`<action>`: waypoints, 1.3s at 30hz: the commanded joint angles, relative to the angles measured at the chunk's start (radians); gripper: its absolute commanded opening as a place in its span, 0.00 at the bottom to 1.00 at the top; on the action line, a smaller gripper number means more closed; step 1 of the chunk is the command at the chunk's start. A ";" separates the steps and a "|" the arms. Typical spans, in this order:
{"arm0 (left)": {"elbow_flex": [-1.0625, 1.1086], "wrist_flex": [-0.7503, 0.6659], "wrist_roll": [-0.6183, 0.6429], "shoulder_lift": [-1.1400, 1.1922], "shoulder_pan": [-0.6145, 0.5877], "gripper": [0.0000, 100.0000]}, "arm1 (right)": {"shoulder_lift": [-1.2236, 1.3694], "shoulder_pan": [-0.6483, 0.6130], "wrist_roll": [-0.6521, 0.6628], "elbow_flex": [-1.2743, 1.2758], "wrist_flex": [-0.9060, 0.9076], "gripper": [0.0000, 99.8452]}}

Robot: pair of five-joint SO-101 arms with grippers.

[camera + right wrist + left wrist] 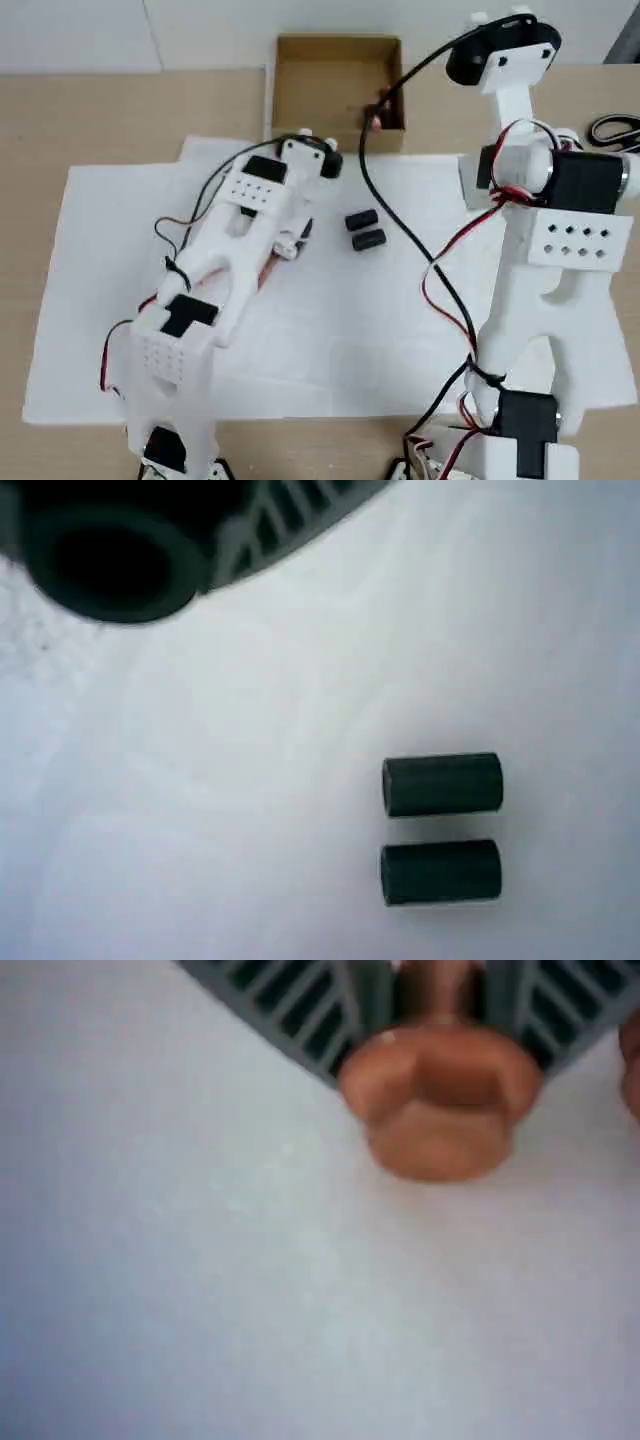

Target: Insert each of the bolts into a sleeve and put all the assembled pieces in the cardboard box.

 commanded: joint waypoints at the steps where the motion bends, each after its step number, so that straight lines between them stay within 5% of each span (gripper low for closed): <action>1: -0.002 -0.035 0.009 0.026 0.002 0.01 | -0.053 -0.007 -0.011 -0.003 0.013 0.00; 39: -0.007 0.048 0.052 0.032 0.051 0.01 | -0.051 -0.073 -0.011 -0.003 0.010 0.00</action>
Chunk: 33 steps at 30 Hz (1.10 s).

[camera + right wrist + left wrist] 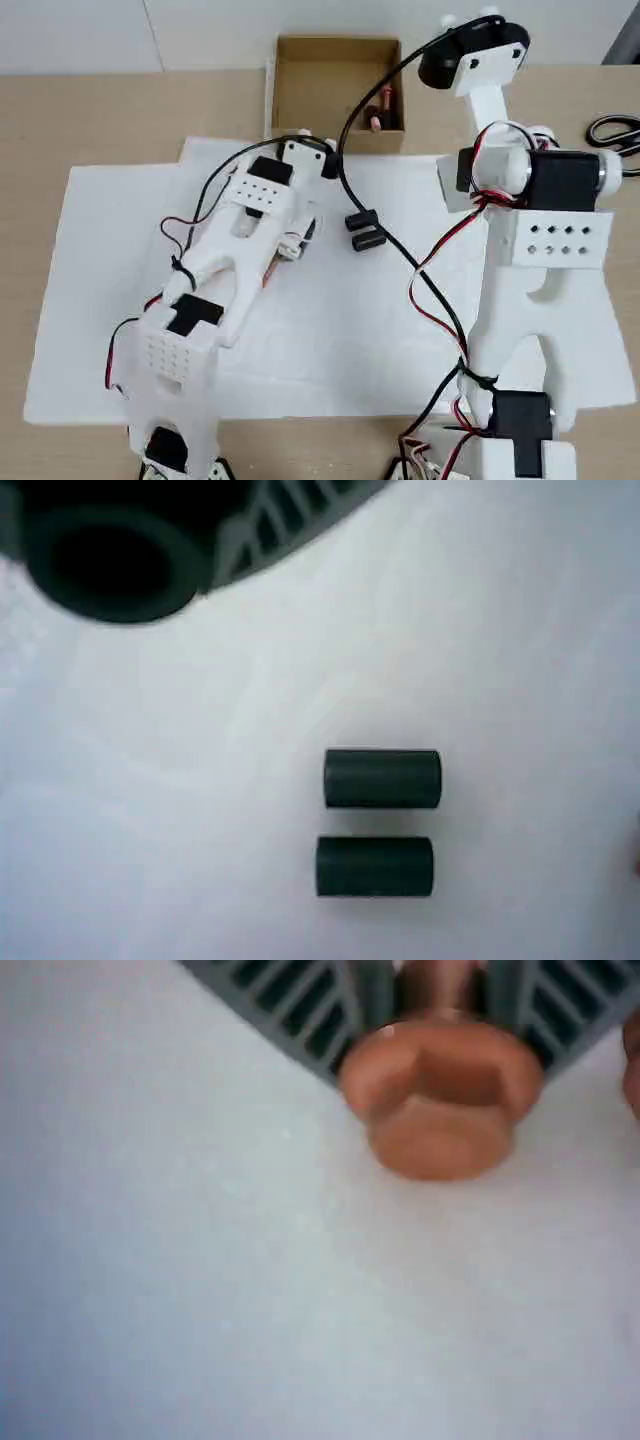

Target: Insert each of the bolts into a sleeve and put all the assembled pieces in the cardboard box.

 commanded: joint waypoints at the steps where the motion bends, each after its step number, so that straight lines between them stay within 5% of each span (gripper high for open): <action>1: 0.008 0.028 0.008 0.005 0.028 0.01 | -0.051 -0.001 -0.011 -0.003 0.010 0.00; 15: 0.008 0.040 0.029 0.003 0.028 0.07 | -0.051 -0.001 -0.011 -0.003 0.010 0.00; 26: -0.001 0.048 0.028 0.003 0.029 0.01 | -0.051 -0.001 -0.011 -0.003 0.010 0.00; 33: -0.110 0.178 0.025 -0.150 0.029 0.01 | -0.054 -0.001 -0.011 -0.005 0.008 0.00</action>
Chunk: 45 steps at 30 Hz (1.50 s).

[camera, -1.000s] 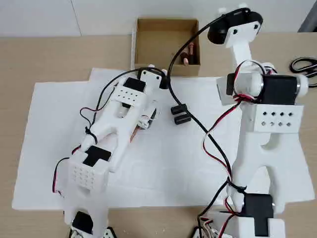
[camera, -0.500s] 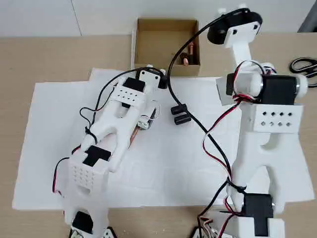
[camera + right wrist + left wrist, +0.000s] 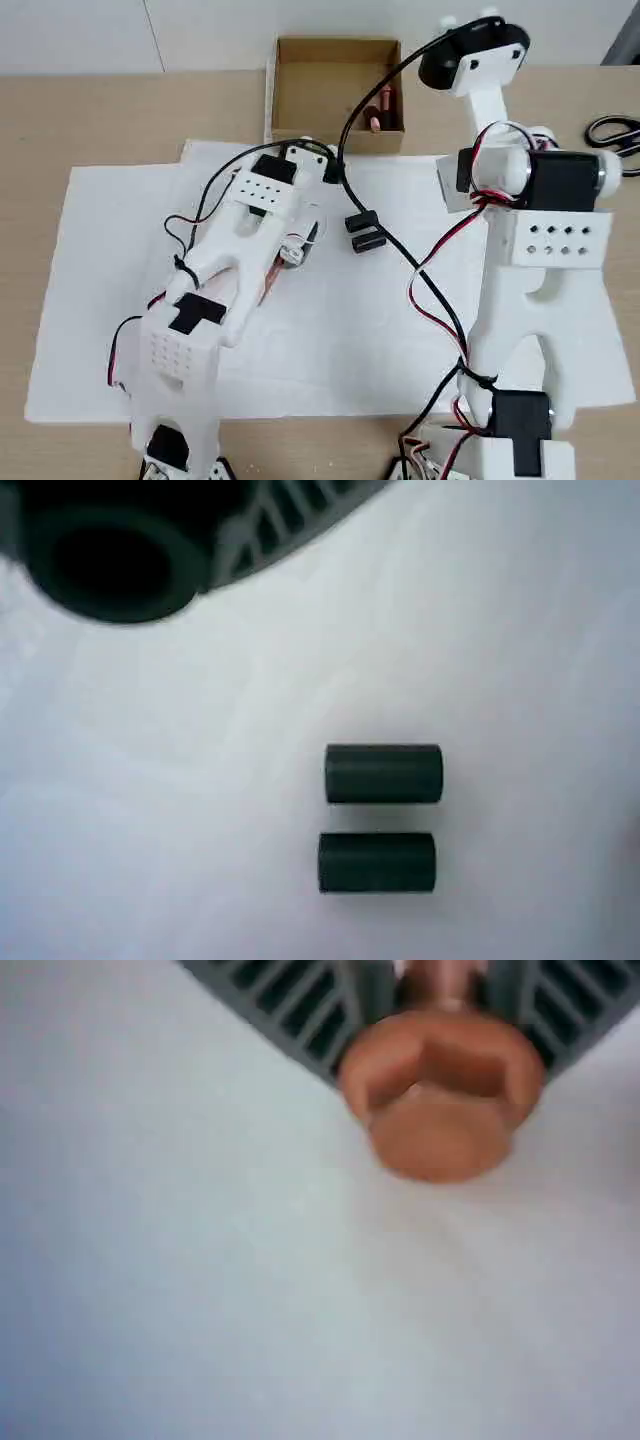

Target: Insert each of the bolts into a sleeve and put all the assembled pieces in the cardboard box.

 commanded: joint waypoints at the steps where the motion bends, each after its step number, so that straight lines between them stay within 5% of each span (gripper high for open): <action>1: -0.068 0.066 -0.002 -0.153 0.012 0.01 | -0.054 -0.002 -0.011 -0.005 0.008 0.00; 15: -0.042 0.164 0.003 -0.712 0.003 0.01 | -0.415 -0.005 -0.008 0.011 0.013 0.00; 25: 0.214 0.107 0.058 -1.073 -0.034 0.01 | -0.848 -0.005 -0.009 0.623 -0.024 0.00; 30: 0.338 -0.057 0.141 -1.209 -0.032 0.01 | -1.007 -0.005 -0.018 0.945 -0.308 0.00; 33: 0.440 -0.147 0.193 -1.269 -0.031 0.01 | -1.076 -0.030 -0.133 1.123 -0.515 0.00; 38: 0.575 -0.282 0.282 -1.355 -0.028 0.01 | -1.158 -0.200 -0.292 1.382 -0.799 0.00; 45: 0.750 -0.491 0.321 -1.438 -0.026 0.01 | -1.187 -0.352 -0.307 1.626 -1.081 0.00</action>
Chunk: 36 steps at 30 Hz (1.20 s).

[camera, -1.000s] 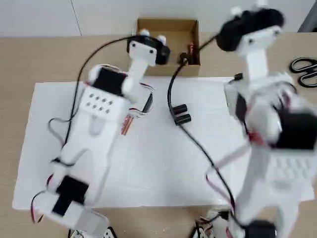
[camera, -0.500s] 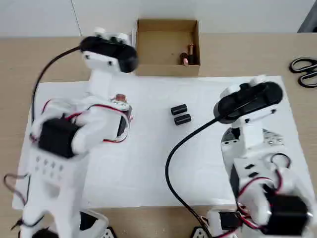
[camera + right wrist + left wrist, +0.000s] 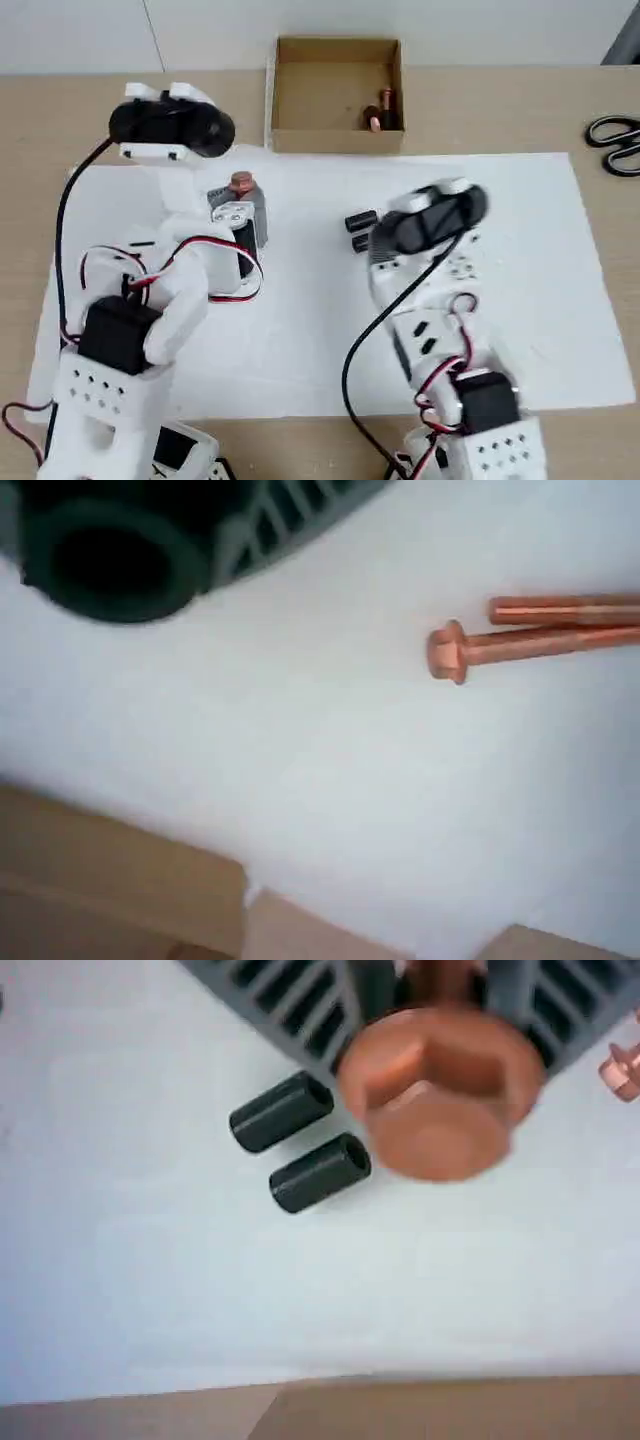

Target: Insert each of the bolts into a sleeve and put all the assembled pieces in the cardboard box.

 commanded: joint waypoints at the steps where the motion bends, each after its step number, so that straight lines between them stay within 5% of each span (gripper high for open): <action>1: 0.064 -0.123 0.006 -0.054 0.003 0.01 | -0.019 -0.042 -0.014 0.081 -0.119 0.00; 16: 0.137 -0.255 0.123 -0.089 0.008 0.01 | -0.021 -0.237 -0.011 0.348 -0.328 0.00; 21: 0.199 -0.302 0.126 -0.089 0.086 0.01 | -0.021 -0.248 -0.012 0.356 -0.321 0.00; 28: 0.395 -0.552 0.124 -0.089 0.104 0.01 | -0.021 -0.248 -0.014 0.356 -0.321 0.00; 36: 0.417 -0.562 0.187 -0.084 0.141 0.01 | -0.021 -0.248 -0.014 0.356 -0.329 0.00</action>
